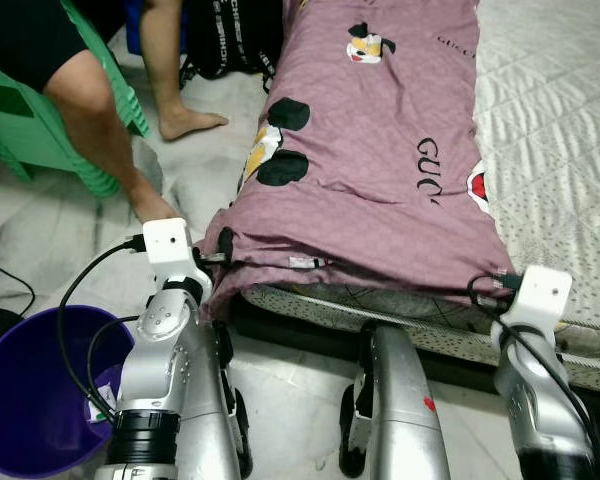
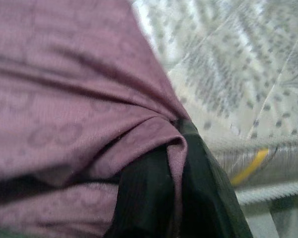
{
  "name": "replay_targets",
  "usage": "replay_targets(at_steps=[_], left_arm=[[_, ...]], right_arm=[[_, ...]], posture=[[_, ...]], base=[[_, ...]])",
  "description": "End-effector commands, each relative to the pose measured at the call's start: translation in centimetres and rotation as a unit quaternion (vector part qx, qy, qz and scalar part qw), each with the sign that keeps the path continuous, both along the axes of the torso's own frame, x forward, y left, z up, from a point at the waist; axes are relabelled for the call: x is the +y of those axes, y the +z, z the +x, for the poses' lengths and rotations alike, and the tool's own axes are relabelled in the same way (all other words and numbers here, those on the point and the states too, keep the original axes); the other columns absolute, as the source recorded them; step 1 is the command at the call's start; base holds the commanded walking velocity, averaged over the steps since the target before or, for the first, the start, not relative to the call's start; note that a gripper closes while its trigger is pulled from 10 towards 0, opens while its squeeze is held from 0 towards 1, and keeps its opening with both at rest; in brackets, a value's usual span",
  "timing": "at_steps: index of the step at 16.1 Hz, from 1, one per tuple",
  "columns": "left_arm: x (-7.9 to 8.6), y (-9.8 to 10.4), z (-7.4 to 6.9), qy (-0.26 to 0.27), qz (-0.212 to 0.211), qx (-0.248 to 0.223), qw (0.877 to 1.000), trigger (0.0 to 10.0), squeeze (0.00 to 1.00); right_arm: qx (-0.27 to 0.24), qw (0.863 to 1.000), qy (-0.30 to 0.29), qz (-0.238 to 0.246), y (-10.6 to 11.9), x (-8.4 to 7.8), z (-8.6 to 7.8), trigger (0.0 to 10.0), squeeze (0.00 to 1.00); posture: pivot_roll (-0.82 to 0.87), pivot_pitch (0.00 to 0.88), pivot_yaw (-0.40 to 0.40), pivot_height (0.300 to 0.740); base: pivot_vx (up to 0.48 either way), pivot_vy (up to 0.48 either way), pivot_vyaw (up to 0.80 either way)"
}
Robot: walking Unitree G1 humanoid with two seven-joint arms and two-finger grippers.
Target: Clean up the room
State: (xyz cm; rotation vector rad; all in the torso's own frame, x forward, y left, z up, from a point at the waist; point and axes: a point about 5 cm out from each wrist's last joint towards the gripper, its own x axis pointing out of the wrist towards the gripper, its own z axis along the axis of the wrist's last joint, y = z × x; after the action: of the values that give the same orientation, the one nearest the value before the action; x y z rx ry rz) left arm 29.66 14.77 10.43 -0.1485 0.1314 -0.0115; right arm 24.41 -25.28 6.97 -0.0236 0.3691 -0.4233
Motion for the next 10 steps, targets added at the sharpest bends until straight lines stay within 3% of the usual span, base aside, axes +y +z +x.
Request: replay_targets(at_steps=[1,6,7,9,10], left_arm=[[0.2,-0.4,-0.2,0.000,0.005,0.007,1.000,10.0,0.00],[0.7,-0.2,-0.2,0.010,0.009,0.007,1.000,10.0,0.00],[0.7,-0.2,-0.2,0.012,0.011,0.008,1.000,10.0,0.00],[0.8,0.0,-0.1,0.014,0.015,0.009,1.000,10.0,0.00],[0.8,0.2,-0.1,0.013,0.016,0.007,1.000,10.0,0.00]], right_arm=[[0.056,0.998,-0.003,-0.001,-1.3,-0.4,-1.9,0.0,0.00],[0.146,0.989,-0.004,-0.017,-3.1,-2.3,-3.1,0.0,0.00],[0.148,0.989,-0.003,-0.016,-3.1,-2.5,-2.9,0.0,0.00],[0.119,0.991,0.025,-0.049,-1.8,-3.1,-0.3,0.0,0.00],[0.106,0.992,0.032,-0.060,-1.1,-3.0,0.5,4.7,0.00]], posture=[[0.04,0.165,-0.015,0.536],[0.04,0.185,-0.023,0.536],[0.03,0.196,-0.022,0.536],[0.03,0.209,-0.022,0.536],[0.03,0.220,-0.020,0.536]], base=[[0.000,0.000,0.00],[0.000,0.000,0.00],[0.000,0.000,0.00],[0.000,0.000,0.00],[0.000,0.000,0.00]])
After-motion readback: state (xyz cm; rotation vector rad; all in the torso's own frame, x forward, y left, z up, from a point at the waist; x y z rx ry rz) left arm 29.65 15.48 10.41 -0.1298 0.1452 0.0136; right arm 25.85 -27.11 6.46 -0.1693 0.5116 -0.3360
